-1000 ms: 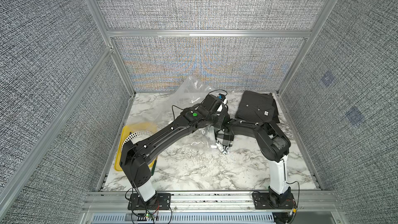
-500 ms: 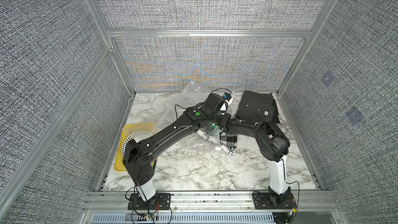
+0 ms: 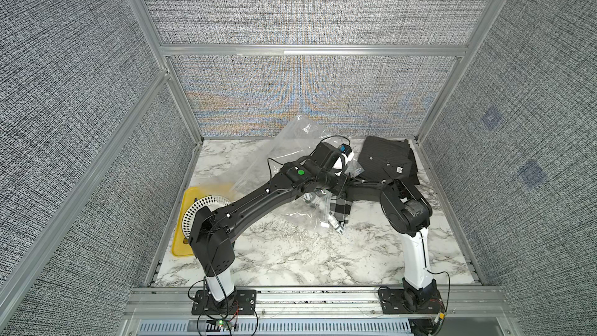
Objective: Place the folded shirt into the vacuum bag
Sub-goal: Place the shirt in the vacuum bag.
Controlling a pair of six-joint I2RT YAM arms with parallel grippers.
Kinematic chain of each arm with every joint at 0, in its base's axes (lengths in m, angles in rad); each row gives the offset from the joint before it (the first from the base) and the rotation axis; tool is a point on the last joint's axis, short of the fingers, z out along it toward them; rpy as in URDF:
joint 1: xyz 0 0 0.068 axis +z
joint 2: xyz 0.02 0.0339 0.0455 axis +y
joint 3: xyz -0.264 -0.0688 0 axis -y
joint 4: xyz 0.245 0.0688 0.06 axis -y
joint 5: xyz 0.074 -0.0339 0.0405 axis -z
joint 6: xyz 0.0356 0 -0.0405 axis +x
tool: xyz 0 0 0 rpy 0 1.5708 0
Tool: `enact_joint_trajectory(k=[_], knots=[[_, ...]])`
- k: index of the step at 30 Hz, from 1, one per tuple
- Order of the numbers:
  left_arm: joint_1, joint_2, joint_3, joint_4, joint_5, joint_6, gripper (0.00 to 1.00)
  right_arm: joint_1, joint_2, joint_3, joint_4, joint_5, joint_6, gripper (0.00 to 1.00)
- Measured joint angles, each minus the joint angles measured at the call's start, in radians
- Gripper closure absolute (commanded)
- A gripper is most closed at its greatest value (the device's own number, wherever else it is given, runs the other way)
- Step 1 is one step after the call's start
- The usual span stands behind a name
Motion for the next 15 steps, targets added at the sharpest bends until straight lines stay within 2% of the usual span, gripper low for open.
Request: enact_joint_trajectory(k=[6,15], knots=[[-0.002,0.004,-0.012,0.007,0.018,-0.004,1.0,-0.005,-0.031,-0.006,0.091,0.009,0.082,1.0],[-0.005,0.019,0.015,-0.002,-0.013,-0.006,1.0,-0.008,0.051,0.128,0.018,0.099,0.065,1.0]])
